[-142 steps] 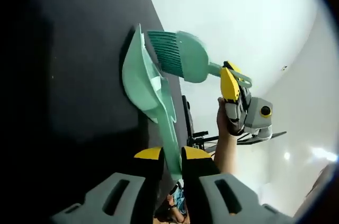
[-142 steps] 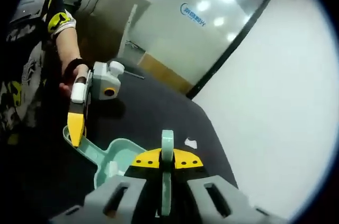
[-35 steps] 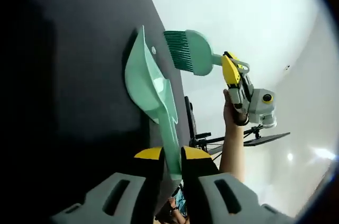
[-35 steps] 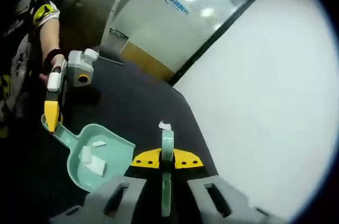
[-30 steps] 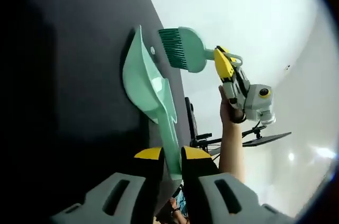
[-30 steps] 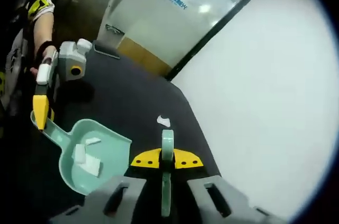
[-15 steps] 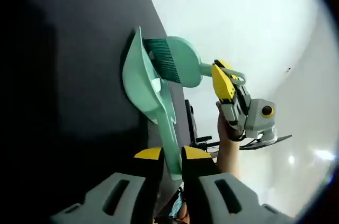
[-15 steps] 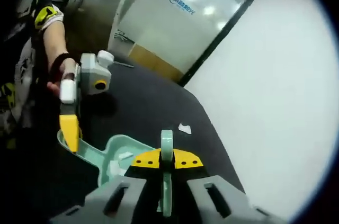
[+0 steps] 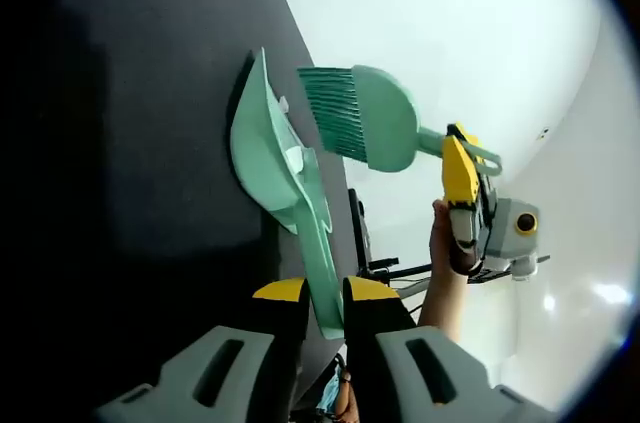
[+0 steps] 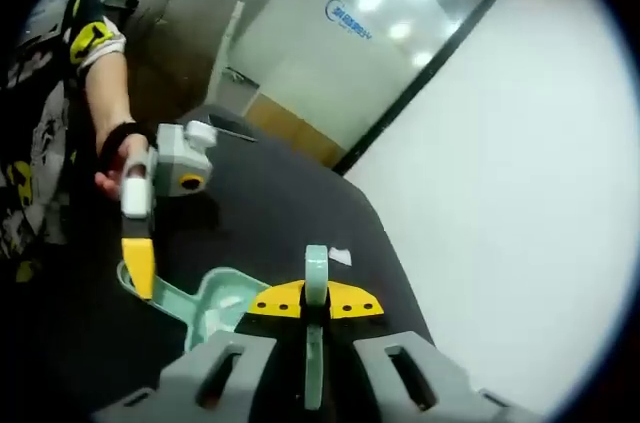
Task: Pick up the broom and sweep the trash on the tabletop into the dustpan.
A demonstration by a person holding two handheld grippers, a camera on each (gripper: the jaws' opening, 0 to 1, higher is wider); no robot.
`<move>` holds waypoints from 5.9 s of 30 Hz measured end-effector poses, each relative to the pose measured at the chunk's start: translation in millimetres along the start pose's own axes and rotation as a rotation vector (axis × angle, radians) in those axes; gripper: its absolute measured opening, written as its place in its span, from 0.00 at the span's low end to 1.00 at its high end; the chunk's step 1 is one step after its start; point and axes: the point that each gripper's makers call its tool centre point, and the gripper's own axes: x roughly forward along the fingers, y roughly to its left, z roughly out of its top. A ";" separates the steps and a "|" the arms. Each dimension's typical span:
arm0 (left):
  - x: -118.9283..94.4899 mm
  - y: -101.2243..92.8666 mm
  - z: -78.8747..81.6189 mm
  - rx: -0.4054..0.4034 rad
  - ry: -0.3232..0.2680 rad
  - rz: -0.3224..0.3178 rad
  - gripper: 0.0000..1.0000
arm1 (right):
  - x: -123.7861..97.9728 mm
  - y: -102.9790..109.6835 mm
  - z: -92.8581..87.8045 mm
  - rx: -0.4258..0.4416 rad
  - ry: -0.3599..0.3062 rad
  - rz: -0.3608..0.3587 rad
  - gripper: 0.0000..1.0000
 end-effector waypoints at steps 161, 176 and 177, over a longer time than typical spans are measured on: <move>-96.0 31.6 60.4 -0.215 -0.319 -0.030 0.09 | 127.0 -20.5 56.7 -0.102 -0.198 0.214 0.06; -117.4 51.3 111.9 -0.235 -0.328 -0.034 0.09 | 169.1 -91.5 63.8 0.041 -0.220 0.014 0.04; -118.5 52.0 113.8 -0.237 -0.329 -0.035 0.09 | 179.7 -88.3 58.8 0.029 -0.214 0.012 0.04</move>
